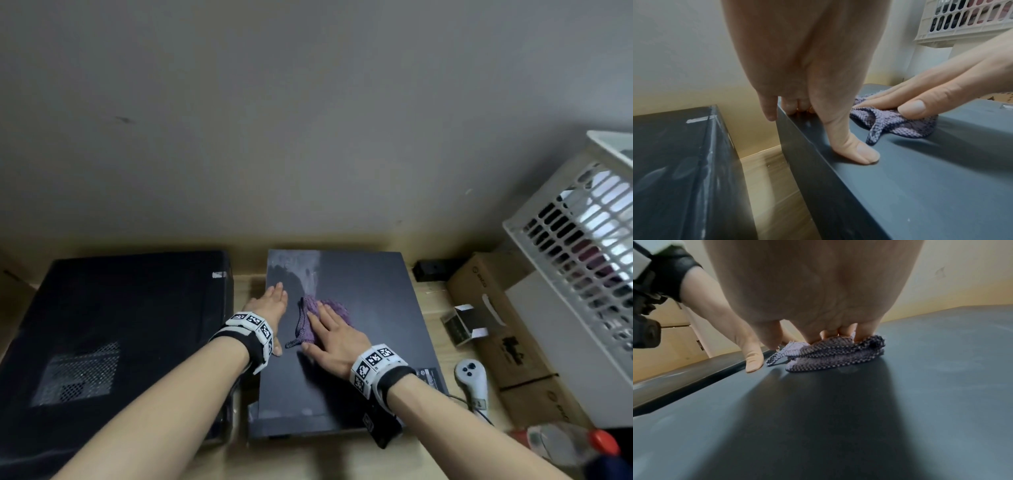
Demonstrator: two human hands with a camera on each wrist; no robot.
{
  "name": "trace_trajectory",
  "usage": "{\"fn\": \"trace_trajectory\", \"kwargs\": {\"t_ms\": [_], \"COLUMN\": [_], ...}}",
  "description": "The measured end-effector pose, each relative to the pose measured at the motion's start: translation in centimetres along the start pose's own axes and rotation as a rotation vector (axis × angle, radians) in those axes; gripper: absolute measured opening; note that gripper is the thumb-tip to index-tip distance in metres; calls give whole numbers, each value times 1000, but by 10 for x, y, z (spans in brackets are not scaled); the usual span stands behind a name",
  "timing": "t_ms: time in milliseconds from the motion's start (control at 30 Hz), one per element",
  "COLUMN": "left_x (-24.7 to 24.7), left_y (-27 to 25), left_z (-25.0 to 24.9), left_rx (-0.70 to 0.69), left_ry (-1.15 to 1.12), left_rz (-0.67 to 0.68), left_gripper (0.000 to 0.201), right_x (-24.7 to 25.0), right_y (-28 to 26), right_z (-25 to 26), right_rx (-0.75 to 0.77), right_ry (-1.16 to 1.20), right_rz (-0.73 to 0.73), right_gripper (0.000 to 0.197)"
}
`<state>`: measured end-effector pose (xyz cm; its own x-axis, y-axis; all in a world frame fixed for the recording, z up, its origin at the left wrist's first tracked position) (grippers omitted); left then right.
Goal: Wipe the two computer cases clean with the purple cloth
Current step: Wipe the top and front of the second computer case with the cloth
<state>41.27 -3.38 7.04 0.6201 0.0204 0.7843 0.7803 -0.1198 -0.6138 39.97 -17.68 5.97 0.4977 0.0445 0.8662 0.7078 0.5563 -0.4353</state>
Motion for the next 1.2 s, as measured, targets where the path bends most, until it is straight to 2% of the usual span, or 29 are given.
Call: {"fn": "trace_trajectory", "kwargs": {"t_ms": [200,533,733,933,1200], "left_x": [-3,-8,-10,-8,0], "left_y": [7,15,17,15,4], "left_z": [4,8,11,9,2], "left_rx": [-9,-36,-48,-39,-13], "left_ry": [-6,-36,-82,-75,-37], "left_rz": [-11,-41,-55,-43,-15], "left_gripper": [137,135,136,138,138], "right_x": [13,63,79,76,31], "right_y": [18,113,142,128,49], "right_z": [-10,-38,-46,-36,-6], "right_rx": [-13,-59,-58,-53,43], "right_ry": [40,48,32,23,-1], "right_rz": [31,38,22,-6,-45], "right_gripper": [71,70,69,70,72]}}
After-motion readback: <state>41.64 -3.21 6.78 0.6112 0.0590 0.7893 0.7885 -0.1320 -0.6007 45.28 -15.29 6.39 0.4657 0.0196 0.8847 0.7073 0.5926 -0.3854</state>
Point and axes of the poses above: each hand's wrist, its own y-axis towards the middle knuckle, its own x-axis out of the back of the hand, z = x × y, the point moved 8 cm from there along y, towards the middle knuckle, and after that the axes turned 2 degrees about z, right-handed, at the moved point
